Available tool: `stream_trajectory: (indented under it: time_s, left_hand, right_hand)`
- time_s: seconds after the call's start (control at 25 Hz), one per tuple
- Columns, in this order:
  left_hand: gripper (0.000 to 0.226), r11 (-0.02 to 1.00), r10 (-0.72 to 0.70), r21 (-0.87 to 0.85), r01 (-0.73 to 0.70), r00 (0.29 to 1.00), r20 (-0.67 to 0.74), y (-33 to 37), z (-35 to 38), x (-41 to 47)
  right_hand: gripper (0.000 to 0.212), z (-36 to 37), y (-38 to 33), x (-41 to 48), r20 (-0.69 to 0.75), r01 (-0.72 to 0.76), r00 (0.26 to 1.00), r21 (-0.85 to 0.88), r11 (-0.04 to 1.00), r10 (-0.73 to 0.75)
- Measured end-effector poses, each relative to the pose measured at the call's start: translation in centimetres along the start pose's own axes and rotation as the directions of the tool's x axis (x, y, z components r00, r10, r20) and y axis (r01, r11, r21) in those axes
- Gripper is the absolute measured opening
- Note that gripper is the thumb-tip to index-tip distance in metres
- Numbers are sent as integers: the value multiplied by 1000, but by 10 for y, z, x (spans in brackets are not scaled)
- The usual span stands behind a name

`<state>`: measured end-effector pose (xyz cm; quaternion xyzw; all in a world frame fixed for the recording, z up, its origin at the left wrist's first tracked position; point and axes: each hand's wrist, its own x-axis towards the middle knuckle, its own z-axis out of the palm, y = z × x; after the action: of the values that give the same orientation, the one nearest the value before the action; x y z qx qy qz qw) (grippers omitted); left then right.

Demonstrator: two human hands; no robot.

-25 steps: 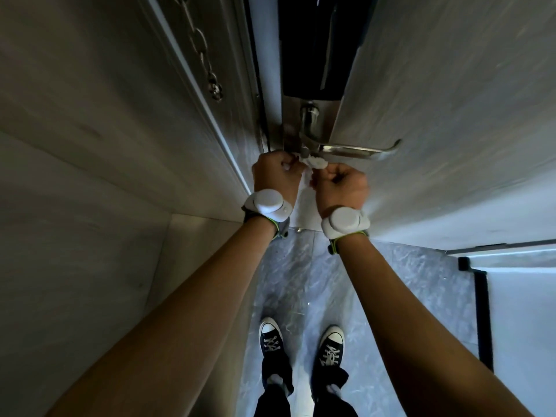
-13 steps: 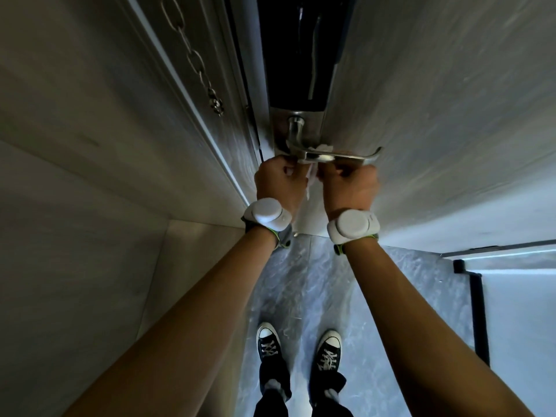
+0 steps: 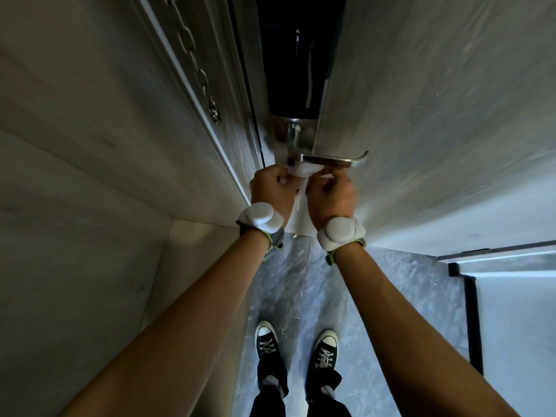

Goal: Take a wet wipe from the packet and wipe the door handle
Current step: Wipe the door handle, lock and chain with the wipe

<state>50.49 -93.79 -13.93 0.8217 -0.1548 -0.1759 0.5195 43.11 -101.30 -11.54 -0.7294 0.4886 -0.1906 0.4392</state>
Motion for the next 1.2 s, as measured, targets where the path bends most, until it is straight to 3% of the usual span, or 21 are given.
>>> stream_trajectory:
  time_s: [0.2,0.48,0.84,0.96,1.2]
  left_hand:
    - [24,996,21,90,-15,997,-70,17,-26,-29]
    - [28,995,70,75,-62,991,-117,81,-63,-39]
    - [33,977,207,0,-212,956,-206,188,-121,-44]
    - [23,964,243,-44,-263,936,-256,223,-136,-40]
    - [28,933,347,32,-359,871,-348,274,-157,-30]
  right_hand:
    - [17,-21,-21,-32,63,-17,998,30,999,15]
    - [21,-53,-80,-48,140,-85,988,110,990,69]
    - [17,-103,-182,-56,23,139,989,204,969,-146]
    - [13,-116,-211,-50,-4,204,978,245,948,-209]
    - [14,-131,-257,-44,-106,310,950,252,917,-292]
